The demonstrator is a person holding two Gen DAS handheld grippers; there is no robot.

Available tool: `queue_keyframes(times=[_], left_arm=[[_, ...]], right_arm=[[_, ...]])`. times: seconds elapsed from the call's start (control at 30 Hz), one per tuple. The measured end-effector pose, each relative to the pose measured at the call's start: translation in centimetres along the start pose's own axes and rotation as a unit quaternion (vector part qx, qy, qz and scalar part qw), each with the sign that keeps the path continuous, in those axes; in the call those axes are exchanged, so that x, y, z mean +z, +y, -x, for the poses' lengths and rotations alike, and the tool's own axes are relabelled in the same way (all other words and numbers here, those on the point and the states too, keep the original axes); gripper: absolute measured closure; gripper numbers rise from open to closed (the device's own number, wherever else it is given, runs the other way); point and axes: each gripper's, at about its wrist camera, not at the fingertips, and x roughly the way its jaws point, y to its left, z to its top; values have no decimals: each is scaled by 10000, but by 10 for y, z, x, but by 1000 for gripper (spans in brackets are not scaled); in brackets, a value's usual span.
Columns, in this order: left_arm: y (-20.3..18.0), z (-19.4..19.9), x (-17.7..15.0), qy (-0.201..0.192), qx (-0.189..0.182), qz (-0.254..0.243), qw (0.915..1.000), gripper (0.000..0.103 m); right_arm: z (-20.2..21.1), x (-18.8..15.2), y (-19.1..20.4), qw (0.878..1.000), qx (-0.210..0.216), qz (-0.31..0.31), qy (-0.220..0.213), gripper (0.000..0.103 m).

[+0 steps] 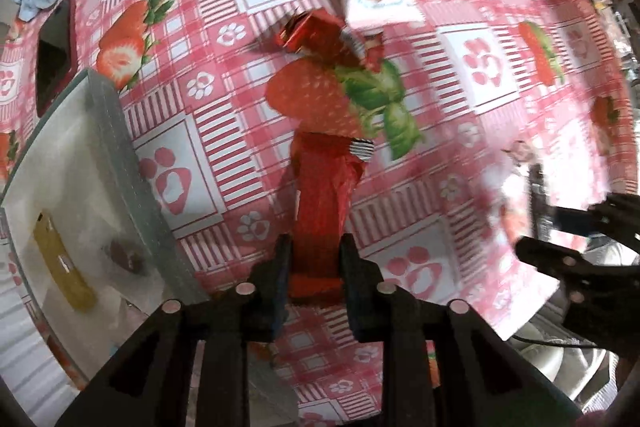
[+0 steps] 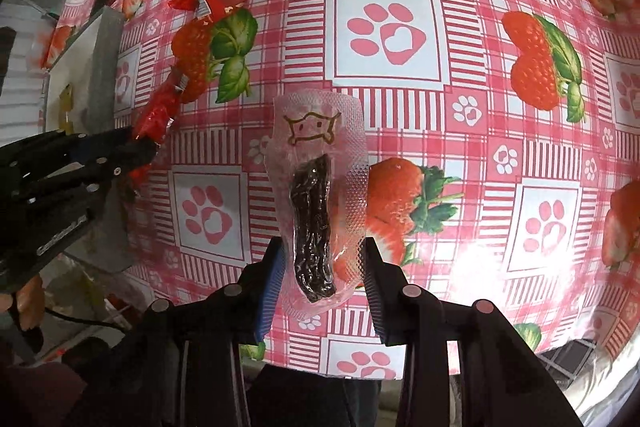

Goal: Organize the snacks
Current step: 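Grasp the red wrapped snack with the left tool while the right tool grasps the clear jerky bag, then carry both snacks over the white tray and open both tools to drop them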

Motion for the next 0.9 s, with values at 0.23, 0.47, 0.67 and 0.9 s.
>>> queue_keyframes(times=[0.23,0.47,0.67,0.9], left_arm=[[-2,-18,14,86,260,-39,9996,36],[-18,-10,25,-74,12,-365,9993,81],[-4,31,19,-507,-245,-214,9982,81],[44,70,-14,-823,-239,270,9960,81]], right_arm=[[12,1,-6,9999,-22,-112,-27,63],[28,-1,-14,9997,-8,-209,-93,63],[56,1,-15,9995,69,-210,-215,63],[74,26,19,9990,134,216,-357,63]])
